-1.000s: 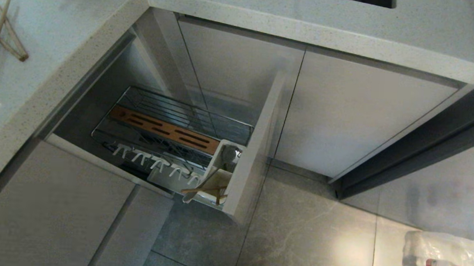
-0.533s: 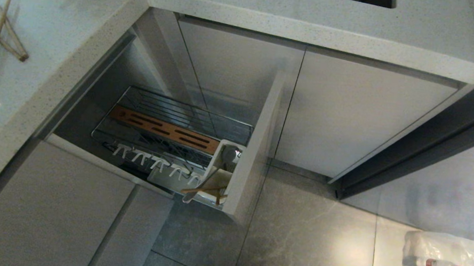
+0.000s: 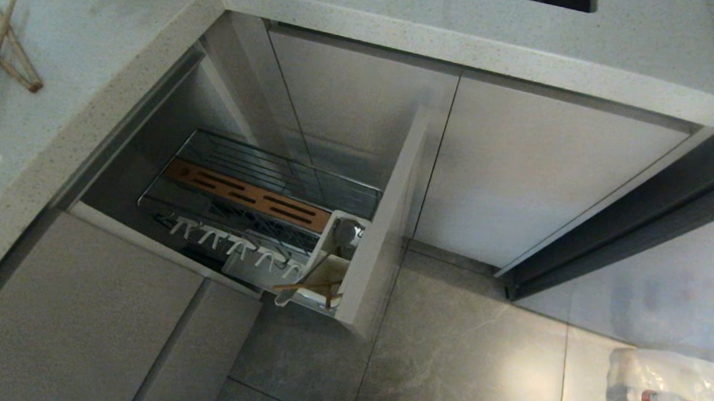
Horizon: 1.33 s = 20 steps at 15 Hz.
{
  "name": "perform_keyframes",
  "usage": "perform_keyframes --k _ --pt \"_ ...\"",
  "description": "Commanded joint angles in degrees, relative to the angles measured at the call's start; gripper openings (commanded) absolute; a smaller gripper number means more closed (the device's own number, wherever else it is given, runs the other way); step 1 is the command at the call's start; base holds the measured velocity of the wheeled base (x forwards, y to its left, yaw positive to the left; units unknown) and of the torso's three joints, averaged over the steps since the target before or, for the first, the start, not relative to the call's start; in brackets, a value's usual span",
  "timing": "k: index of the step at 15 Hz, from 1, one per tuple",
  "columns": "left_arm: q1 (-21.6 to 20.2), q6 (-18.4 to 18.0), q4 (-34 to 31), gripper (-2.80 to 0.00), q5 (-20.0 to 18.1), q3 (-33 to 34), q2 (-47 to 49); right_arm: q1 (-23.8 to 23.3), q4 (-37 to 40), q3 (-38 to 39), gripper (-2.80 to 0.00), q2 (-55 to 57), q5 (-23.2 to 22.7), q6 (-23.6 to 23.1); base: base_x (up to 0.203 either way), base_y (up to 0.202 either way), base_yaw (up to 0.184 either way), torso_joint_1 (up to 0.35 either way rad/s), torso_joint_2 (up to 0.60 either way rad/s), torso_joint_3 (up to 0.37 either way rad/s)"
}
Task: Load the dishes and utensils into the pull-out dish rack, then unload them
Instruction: Close the cupboard
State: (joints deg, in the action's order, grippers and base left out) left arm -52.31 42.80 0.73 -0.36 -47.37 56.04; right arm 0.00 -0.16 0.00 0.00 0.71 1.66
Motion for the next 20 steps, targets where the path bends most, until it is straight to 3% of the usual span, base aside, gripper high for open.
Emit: perform_keyframes --k 1,11,12,20 --pt "-0.21 0.27 0.06 0.00 0.03 -0.26 -0.33 0.00 -0.02 0.00 -2.80 0.09 0.00 0.01 0.000 0.000 0.000 0.000 0.00 0.000" --pt "-2.15 -0.17 -0.22 0.00 0.53 -5.55 -2.31 0.00 -0.02 0.00 -2.80 0.09 0.00 0.01 0.000 0.000 0.000 0.000 0.00 0.000" --pt "-2.18 -0.17 -0.41 -2.80 0.53 -7.10 -2.39 0.00 -0.02 0.00 -2.80 0.08 0.00 0.01 0.000 0.000 0.000 0.000 0.00 0.000" --pt "-1.61 -0.35 -0.91 -2.80 -0.01 -22.25 -4.37 0.00 -0.02 0.00 -2.80 0.09 0.00 0.01 0.000 0.000 0.000 0.000 0.00 0.000"
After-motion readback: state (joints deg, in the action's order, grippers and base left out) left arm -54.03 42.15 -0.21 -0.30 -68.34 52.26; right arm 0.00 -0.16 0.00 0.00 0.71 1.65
